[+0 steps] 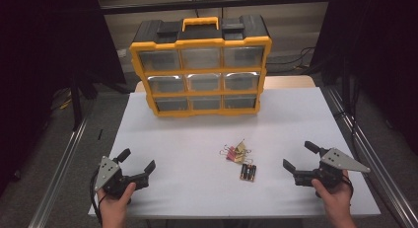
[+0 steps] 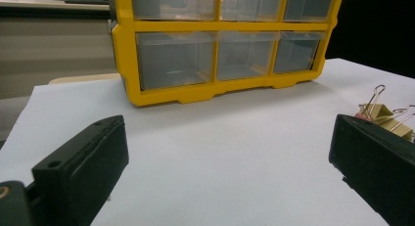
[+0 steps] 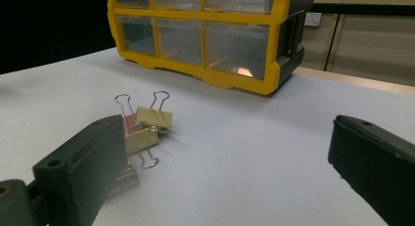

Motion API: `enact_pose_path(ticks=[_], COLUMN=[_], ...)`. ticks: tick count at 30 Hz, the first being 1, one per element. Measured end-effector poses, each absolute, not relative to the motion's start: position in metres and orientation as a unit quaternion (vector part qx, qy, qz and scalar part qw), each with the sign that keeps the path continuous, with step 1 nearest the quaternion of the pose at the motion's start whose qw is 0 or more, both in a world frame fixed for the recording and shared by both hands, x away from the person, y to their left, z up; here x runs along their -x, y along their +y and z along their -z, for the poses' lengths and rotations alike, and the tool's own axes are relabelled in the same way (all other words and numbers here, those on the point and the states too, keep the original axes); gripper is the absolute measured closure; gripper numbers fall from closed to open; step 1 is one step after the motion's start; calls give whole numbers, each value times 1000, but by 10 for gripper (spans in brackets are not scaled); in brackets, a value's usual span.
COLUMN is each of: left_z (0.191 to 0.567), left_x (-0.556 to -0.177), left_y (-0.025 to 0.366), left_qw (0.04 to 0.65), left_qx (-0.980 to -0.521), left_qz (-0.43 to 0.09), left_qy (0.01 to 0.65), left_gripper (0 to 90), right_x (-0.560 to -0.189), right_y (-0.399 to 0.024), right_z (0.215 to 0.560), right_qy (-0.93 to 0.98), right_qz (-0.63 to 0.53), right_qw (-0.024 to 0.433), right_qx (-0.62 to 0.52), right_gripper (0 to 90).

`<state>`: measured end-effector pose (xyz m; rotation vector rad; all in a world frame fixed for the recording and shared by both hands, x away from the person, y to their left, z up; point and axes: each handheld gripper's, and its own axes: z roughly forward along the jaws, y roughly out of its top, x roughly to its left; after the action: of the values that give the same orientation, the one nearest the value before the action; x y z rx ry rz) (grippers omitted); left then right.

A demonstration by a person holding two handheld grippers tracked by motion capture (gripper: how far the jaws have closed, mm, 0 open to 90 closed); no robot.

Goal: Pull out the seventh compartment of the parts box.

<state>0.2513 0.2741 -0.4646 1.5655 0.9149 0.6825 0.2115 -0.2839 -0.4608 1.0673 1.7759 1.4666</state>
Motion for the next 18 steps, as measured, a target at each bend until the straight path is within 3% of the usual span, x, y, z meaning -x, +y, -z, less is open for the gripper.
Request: enact_pose_path(ticks=[18], left_z=[459], left_x=[-275], left_y=[253], left_qw=[558], left_qx=[-651], left_qz=[-308], left_qy=[411], left_gripper=[8], right_x=[-210], right_y=[-284], right_z=[460], right_qy=[667], right_qz=[-552], right_qw=[298], right_qx=[-402], right_gripper=[4])
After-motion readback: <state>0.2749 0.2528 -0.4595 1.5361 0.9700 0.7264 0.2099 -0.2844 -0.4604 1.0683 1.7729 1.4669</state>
